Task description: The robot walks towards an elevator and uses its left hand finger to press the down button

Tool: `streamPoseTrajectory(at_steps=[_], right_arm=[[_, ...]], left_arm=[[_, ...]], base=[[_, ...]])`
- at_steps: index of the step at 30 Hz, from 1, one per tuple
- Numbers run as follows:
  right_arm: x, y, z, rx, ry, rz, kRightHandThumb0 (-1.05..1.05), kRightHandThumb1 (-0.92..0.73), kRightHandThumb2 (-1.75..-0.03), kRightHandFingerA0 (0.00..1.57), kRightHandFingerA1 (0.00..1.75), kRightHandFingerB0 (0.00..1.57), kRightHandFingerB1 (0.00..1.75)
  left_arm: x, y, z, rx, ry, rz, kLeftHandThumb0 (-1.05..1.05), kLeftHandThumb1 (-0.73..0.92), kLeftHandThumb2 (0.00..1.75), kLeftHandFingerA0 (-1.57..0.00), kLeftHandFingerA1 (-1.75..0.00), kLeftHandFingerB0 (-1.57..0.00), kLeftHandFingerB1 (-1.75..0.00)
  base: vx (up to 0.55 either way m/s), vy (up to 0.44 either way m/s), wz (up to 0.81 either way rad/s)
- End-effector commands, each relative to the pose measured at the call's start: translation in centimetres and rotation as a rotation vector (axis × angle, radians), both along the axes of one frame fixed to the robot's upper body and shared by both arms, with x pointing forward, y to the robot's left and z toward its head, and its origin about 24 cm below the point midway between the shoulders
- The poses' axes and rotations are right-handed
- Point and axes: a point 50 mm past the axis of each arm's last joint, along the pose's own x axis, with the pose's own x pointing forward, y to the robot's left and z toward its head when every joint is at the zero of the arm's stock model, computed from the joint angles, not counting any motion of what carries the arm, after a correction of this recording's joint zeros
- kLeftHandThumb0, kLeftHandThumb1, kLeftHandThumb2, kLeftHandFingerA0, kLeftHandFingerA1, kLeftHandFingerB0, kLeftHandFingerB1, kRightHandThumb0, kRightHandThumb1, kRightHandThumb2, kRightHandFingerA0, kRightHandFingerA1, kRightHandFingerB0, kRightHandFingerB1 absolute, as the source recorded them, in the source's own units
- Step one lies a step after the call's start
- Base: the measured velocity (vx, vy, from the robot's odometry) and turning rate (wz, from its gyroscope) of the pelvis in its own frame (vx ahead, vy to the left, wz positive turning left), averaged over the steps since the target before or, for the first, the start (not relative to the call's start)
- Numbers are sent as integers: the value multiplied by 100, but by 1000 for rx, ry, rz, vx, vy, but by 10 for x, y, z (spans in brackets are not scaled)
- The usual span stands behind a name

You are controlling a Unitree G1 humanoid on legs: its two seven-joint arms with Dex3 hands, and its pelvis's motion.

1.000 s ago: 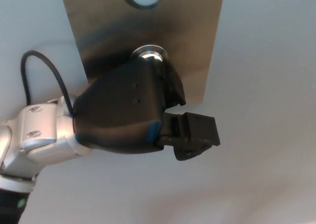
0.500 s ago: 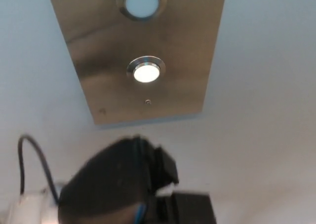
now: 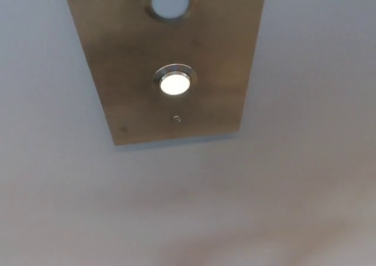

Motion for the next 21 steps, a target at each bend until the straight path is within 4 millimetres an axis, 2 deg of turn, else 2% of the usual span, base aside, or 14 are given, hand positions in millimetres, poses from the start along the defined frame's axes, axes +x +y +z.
streamPoseTrajectory(at_steps=[1,3,4,8,9,10,11,12,14,16,17,18,20,21], right_arm=[[-6,-2,2,0,6,-24,-43,-53,-56,71,57,55,38],[-7,-2,2,0,7,-22,-43,-53,-56,71,57,55,38],[-8,-3,2,-3,11,-24,-44,-53,-57,73,55,56,38],[-8,-4,3,-7,15,-26,-44,-53,-57,73,55,56,38],[-8,-4,3,-5,14,-25,-41,-54,-57,70,55,54,38],[-8,-4,3,-5,14,-25,-41,-54,-57,70,55,54,38],[-8,-4,3,-4,12,-25,-41,-54,-57,70,55,54,38],[-7,-6,3,-5,10,-27,-43,-54,-57,69,53,53,38],[-7,-6,3,-5,10,-27,-43,-54,-57,69,53,53,38],[-4,-7,3,-7,9,-31,-43,-54,-57,69,53,53,38],[-4,-7,3,-7,9,-31,-43,-54,-57,69,53,53,38],[-4,-8,4,-17,10,-23,-44,-53,-57,70,53,55,38],[-4,-8,4,-23,12,-16,-44,-53,-57,70,53,55,38],[-2,-9,4,-21,9,-21,-47,-43,-79,63,62,47,51]], left_arm=[[-69,91,-18,9,164,523,0,47,129,-104,-159,-86,-140],[-69,96,-22,16,177,550,0,47,129,-104,-159,-86,-140],[-67,105,-37,53,226,596,4,44,130,-87,-158,-85,-144],[-65,112,-52,94,276,636,4,44,130,-87,-158,-85,-144],[-66,117,-68,121,353,676,3,53,122,-94,-140,-88,-131],[-66,117,-68,121,353,676,3,53,122,-94,-140,-88,-131],[-67,119,-78,135,402,699,3,53,122,-94,-140,-88,-131],[-70,121,-96,172,502,734,1,54,119,-102,-148,-95,-128],[-70,121,-96,172,502,734,1,54,119,-102,-148,-95,-128],[-74,122,-115,215,598,762,1,54,119,-102,-148,-95,-128],[-74,122,-115,215,598,762,1,54,119,-102,-148,-95,-128],[-77,123,-127,253,668,789,-3,53,118,-94,-139,-94,-122],[-80,124,-134,277,708,806,-3,53,118,-94,-139,-94,-122],[-83,124,-145,300,777,849,0,53,114,-96,-105,-98,-103]], base=[[0,0,0],[0,0,0],[0,0,0],[0,0,0],[0,0,0],[0,0,0],[0,0,0],[0,0,0],[0,0,0],[0,0,0],[0,0,0],[0,0,0],[0,0,0],[0,0,0]])
